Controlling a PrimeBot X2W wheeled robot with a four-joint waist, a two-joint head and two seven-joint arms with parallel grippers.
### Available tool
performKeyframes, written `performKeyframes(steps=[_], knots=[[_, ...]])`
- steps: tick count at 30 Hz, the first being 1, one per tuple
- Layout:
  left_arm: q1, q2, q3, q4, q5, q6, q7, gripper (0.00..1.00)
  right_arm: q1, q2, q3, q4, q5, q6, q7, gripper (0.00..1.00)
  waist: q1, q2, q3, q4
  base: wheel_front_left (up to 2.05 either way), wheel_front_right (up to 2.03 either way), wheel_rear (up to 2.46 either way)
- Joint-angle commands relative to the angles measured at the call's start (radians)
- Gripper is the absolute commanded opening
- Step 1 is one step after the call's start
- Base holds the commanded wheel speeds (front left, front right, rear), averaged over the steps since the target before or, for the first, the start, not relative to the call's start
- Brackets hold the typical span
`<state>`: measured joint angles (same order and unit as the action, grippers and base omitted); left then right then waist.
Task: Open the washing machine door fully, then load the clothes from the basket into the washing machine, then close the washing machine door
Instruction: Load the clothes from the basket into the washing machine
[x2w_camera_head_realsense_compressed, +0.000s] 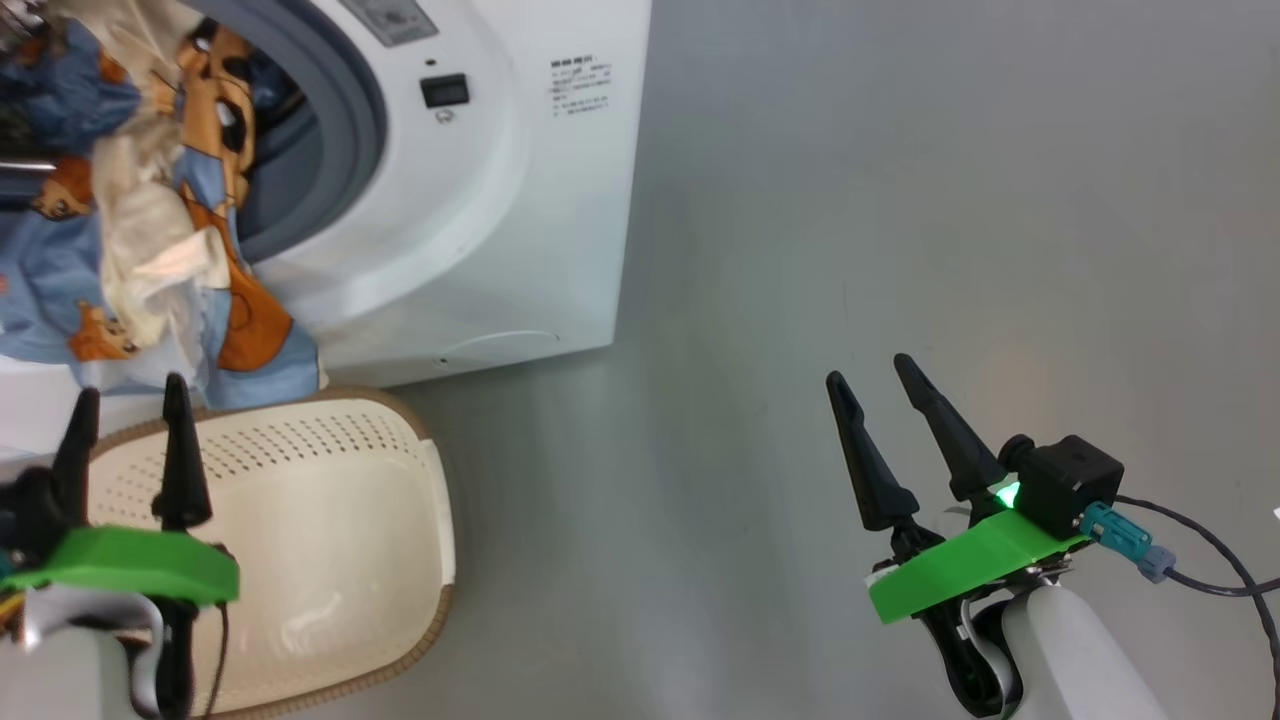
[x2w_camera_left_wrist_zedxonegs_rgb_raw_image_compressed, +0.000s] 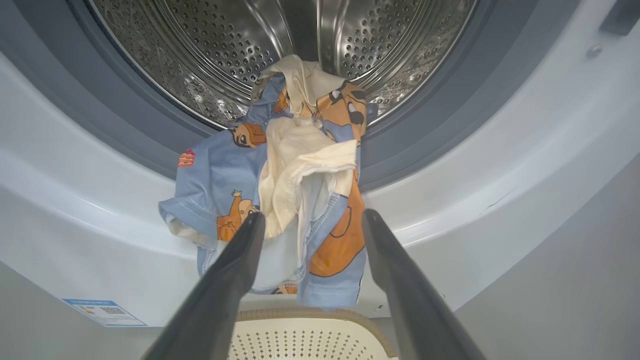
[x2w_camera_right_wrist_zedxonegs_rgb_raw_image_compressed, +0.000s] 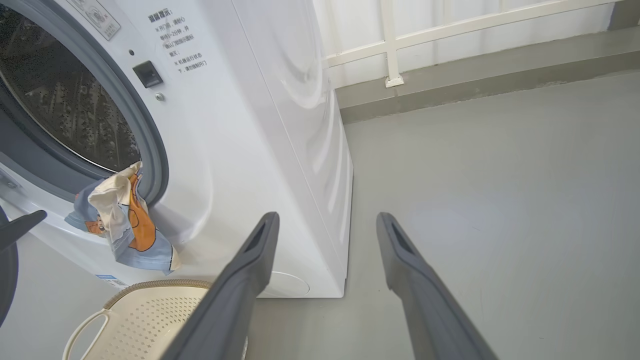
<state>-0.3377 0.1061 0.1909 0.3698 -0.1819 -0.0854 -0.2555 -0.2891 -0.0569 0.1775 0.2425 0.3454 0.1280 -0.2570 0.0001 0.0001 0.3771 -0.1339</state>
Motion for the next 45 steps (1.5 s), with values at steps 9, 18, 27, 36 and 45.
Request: performKeyframes(steps=[9, 18, 27, 36, 45], knots=[[-0.164, 0.095, 0.029, 0.107, 0.025, -0.021, -0.006, 1.0, -0.034, 0.007, 0.03, -0.029, 0.015, 0.003, -0.005, 1.0, -0.0001, -0.0001, 0.088, -0.042, 0.0, 0.0, 0.0], [-0.281, 0.143, 0.046, 0.285, 0.034, 0.004, -0.006, 1.0, -0.049, 0.007, 0.036, -0.034, 0.029, 0.003, -0.005, 1.0, -0.0001, -0.0001, 0.132, -0.07, 0.0, 0.0, 0.0], [-0.348, 0.176, 0.086, 0.38, 0.036, 0.078, -0.006, 1.0, -0.054, 0.007, 0.038, -0.035, 0.038, 0.003, -0.005, 1.0, -0.0001, -0.0001, 0.16, -0.089, 0.0, 0.0, 0.0], [-0.414, 0.198, 0.1, 0.467, 0.01, 0.065, -0.006, 1.0, -0.064, 0.007, 0.042, -0.036, 0.045, 0.003, -0.005, 1.0, -0.0001, -0.0001, 0.193, -0.105, 0.0, 0.0, 0.0], [-0.436, 0.204, 0.122, 0.448, -0.009, 0.03, -0.006, 0.0, -0.072, 0.007, 0.042, -0.032, 0.049, 0.003, -0.005, 1.0, -0.0001, -0.0001, 0.199, -0.1, 0.0, 0.0, 0.0]])
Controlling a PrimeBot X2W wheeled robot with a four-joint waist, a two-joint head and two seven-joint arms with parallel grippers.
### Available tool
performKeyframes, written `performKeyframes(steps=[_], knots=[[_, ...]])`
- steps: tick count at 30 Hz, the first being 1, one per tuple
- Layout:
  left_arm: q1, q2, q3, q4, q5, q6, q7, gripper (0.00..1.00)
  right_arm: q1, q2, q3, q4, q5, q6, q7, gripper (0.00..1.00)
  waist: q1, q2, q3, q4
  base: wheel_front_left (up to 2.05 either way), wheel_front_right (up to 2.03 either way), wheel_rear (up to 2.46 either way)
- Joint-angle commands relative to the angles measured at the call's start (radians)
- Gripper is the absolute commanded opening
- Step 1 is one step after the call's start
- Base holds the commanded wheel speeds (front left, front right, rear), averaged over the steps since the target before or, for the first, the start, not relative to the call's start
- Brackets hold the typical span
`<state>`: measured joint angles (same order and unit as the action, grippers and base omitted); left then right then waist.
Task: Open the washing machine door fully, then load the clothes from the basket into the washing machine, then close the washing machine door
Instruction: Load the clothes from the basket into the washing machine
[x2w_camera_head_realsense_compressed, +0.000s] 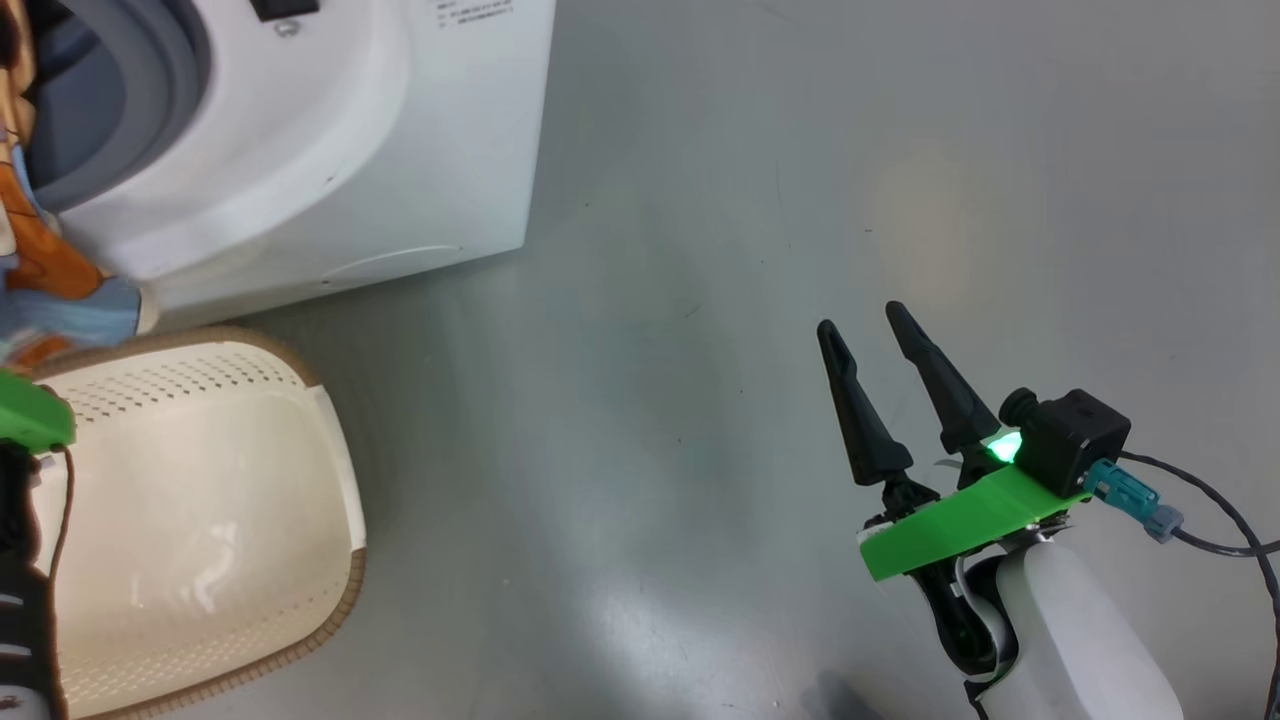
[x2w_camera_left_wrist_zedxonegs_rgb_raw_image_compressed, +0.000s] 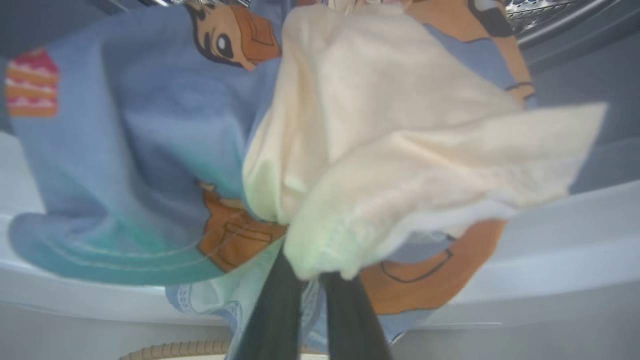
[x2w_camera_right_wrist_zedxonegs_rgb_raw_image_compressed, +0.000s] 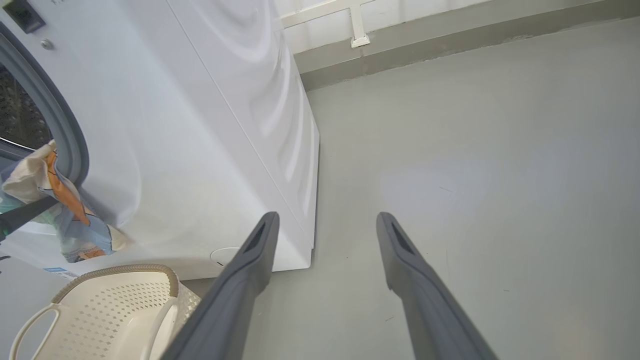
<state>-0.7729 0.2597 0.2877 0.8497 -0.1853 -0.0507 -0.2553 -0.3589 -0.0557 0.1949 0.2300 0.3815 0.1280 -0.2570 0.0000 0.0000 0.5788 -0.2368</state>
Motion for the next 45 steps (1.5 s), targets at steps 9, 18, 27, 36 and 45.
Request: performKeyframes(steps=[9, 18, 27, 36, 45], knots=[[0.091, -0.006, 0.046, -0.216, 0.015, -0.036, -0.006, 0.0, 0.001, 0.005, 0.015, -0.007, 0.006, 0.003, -0.005, 1.0, 0.0, 0.0, -0.043, 0.035, 0.0, 0.0, 0.0], [0.125, -0.037, 0.034, -0.33, 0.057, -0.044, -0.006, 0.0, 0.014, 0.006, 0.024, 0.002, 0.007, 0.003, -0.005, 1.0, 0.0, 0.0, -0.082, 0.051, 0.0, 0.0, 0.0], [-0.028, 0.008, -0.023, -0.297, 0.067, -0.065, -0.006, 0.0, 0.021, 0.006, 0.032, 0.001, 0.011, 0.003, -0.005, 1.0, 0.0, 0.0, -0.072, 0.04, 0.0, 0.0, 0.0], [-0.222, 0.04, -0.082, -0.192, 0.025, -0.076, 0.034, 0.0, 0.014, 0.006, 0.035, -0.008, 0.018, 0.003, -0.005, 1.0, 0.0, 0.0, -0.017, 0.021, 0.0, 0.0, 0.0], [-0.417, 0.094, -0.165, -0.136, -0.059, -0.08, 0.118, 0.0, -0.013, 0.006, 0.049, -0.029, 0.051, 0.003, -0.005, 1.0, 0.0, 0.0, 0.099, 0.004, 0.0, 0.0, 0.0]])
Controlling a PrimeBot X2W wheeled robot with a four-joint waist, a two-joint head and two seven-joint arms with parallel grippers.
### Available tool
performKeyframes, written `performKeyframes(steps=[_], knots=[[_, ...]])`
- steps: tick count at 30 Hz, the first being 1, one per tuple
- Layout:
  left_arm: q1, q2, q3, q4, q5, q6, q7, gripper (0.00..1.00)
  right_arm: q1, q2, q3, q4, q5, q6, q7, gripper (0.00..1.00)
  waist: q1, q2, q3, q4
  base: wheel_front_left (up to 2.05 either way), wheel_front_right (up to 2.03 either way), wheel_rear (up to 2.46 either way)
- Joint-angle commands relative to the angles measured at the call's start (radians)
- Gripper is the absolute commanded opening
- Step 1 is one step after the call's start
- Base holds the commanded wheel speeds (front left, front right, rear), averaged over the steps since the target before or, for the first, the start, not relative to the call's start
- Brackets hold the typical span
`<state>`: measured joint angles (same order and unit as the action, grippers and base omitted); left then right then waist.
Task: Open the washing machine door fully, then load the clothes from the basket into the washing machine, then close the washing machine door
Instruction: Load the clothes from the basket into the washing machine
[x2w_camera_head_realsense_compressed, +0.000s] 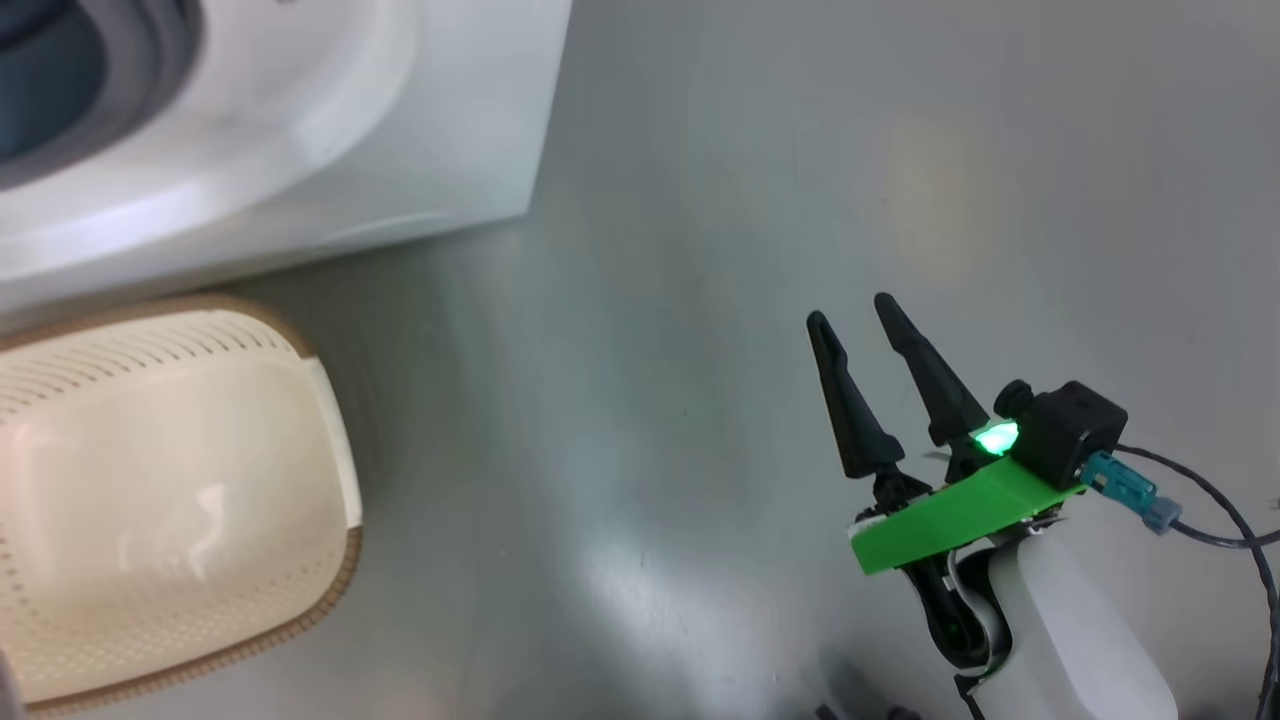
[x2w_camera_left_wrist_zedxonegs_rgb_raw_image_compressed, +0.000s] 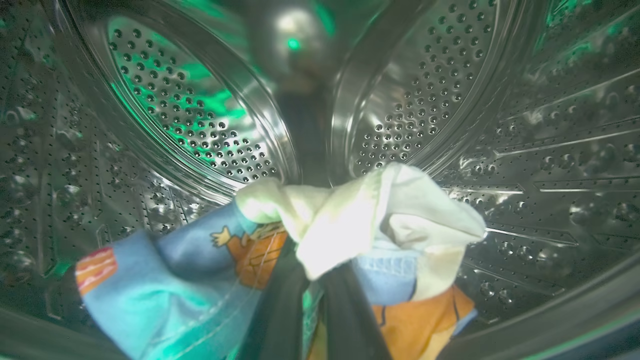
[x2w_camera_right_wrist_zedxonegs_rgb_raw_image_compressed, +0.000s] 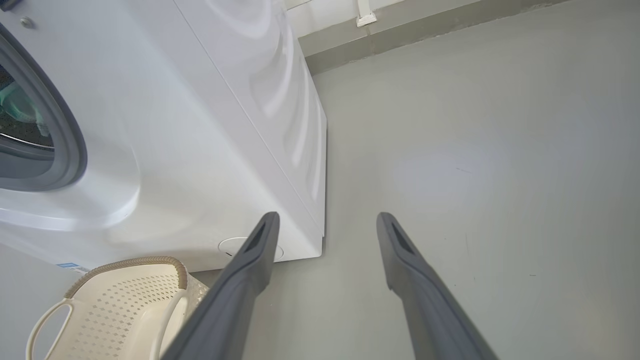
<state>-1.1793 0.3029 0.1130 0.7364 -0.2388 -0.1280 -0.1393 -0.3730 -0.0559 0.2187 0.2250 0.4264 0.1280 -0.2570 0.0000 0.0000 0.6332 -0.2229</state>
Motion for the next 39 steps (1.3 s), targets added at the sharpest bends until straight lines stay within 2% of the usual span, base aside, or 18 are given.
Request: performKeyframes(steps=[1, 7, 14, 25, 35, 39], knots=[[-0.032, 0.059, -0.006, -0.023, -0.019, -0.002, 0.016, 0.0, -0.004, 0.006, 0.03, -0.026, 0.013, 0.003, -0.005, 1.0, 0.0, 0.0, 0.06, -0.013, 0.0, 0.0, 0.0], [-0.151, 0.128, -0.077, -0.036, -0.111, -0.002, 0.105, 0.0, -0.038, 0.006, 0.062, -0.043, 0.058, 0.003, -0.005, 1.0, 0.0, 0.0, 0.147, -0.047, 0.0, 0.0, 0.0], [-0.244, 0.214, -0.115, -0.068, -0.196, -0.003, 0.173, 0.0, -0.062, 0.006, 0.081, -0.054, 0.099, 0.003, -0.005, 1.0, 0.0, 0.0, 0.221, -0.084, 0.0, 0.0, 0.0], [-0.355, 0.308, -0.224, -0.15, -0.269, -0.003, 0.136, 0.0, -0.094, 0.006, 0.1, -0.065, 0.12, 0.003, -0.005, 1.0, 0.0, 0.0, 0.282, -0.098, 0.0, 0.0, 0.0], [-0.398, 0.326, -0.274, -0.022, -0.289, 0.013, 0.295, 0.0, -0.096, 0.006, 0.107, -0.052, 0.119, 0.003, -0.005, 1.0, 0.0, 0.0, 0.282, -0.094, 0.0, 0.0, 0.0], [-0.399, 0.32, -0.281, -0.008, -0.293, 0.018, 0.309, 0.0, -0.1, 0.006, 0.106, -0.049, 0.119, 0.003, -0.005, 1.0, 0.0, 0.0, 0.276, -0.091, 0.0, 0.0, 0.0]])
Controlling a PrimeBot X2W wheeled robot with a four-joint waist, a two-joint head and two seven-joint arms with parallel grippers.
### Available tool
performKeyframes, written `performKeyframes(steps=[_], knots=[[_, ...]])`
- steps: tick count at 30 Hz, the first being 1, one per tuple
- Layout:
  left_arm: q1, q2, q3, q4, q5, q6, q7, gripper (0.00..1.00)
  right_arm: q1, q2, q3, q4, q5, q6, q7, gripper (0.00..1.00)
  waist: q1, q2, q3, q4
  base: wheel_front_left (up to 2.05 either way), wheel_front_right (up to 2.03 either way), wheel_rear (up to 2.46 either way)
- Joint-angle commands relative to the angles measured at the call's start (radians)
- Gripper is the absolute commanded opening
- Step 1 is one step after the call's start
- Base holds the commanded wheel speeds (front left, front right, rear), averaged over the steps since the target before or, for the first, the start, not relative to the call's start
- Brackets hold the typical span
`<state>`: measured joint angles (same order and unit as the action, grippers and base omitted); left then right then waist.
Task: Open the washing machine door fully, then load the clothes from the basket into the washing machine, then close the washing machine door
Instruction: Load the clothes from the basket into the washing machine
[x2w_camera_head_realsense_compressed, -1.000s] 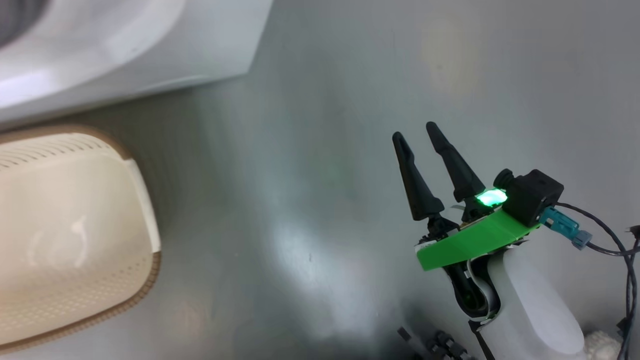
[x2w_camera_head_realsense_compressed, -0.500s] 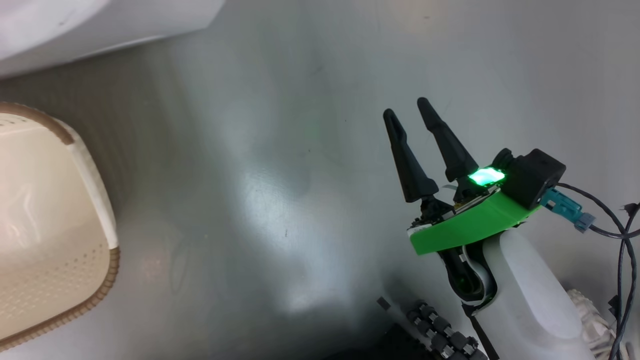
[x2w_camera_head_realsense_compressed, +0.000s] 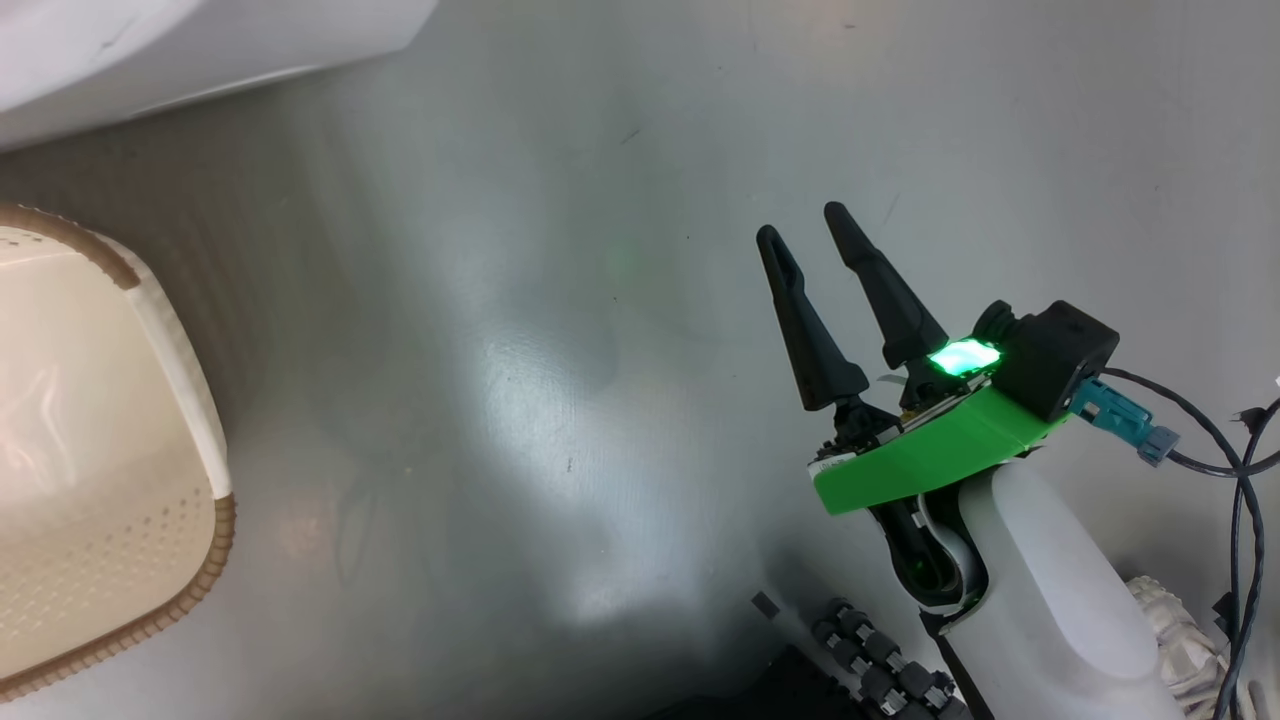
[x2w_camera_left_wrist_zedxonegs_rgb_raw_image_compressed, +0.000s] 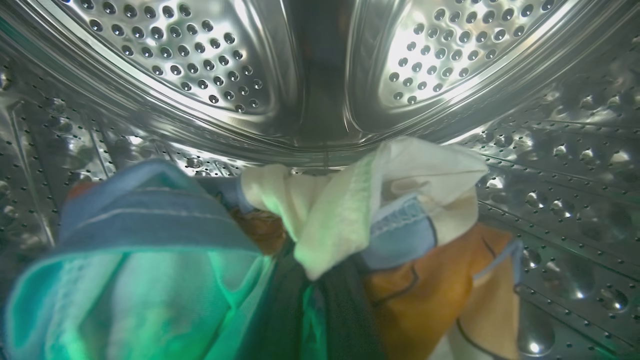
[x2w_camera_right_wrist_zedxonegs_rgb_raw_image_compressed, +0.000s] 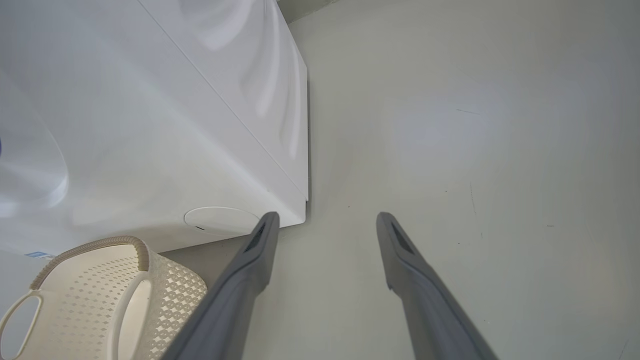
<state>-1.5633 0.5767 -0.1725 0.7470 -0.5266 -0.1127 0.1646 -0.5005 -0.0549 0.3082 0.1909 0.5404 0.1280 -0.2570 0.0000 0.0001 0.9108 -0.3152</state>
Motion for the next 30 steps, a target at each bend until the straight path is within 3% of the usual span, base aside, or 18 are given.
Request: performKeyframes(steps=[1, 2, 3, 10, 30], knots=[[-0.014, 0.046, 0.002, -0.017, -0.004, 0.002, 0.004, 0.2, 0.027, 0.005, 0.016, -0.014, 0.004, 0.003, -0.005, 1.0, 0.0, -0.0001, -0.004, 0.003, 0.0, 0.0, 0.0], [-0.012, 0.044, 0.001, -0.014, -0.005, 0.004, 0.001, 0.8, 0.026, 0.005, 0.015, -0.015, 0.004, 0.003, -0.005, 1.0, 0.0, -0.0001, -0.006, 0.003, 0.0, 0.0, 0.0], [-0.009, 0.042, 0.003, -0.011, -0.005, 0.01, -0.005, 1.0, 0.026, 0.005, 0.014, -0.014, 0.003, 0.003, -0.005, 1.0, 0.0, -0.0001, -0.009, 0.005, 0.0, 0.0, 0.0], [0.064, 0.023, -0.009, 0.009, -0.009, 0.012, -0.06, 1.0, 0.03, 0.005, -0.012, -0.004, -0.019, 0.003, -0.005, 1.0, 0.0, -0.0001, -0.06, 0.034, 0.0, 0.0, 0.0], [0.474, -0.091, 0.021, -0.057, -0.085, 0.017, -0.364, 1.0, 0.086, 0.005, -0.079, 0.044, -0.125, 0.003, -0.005, 1.0, 0.0, -0.0001, -0.302, 0.163, 0.0, 0.0, 0.0]])
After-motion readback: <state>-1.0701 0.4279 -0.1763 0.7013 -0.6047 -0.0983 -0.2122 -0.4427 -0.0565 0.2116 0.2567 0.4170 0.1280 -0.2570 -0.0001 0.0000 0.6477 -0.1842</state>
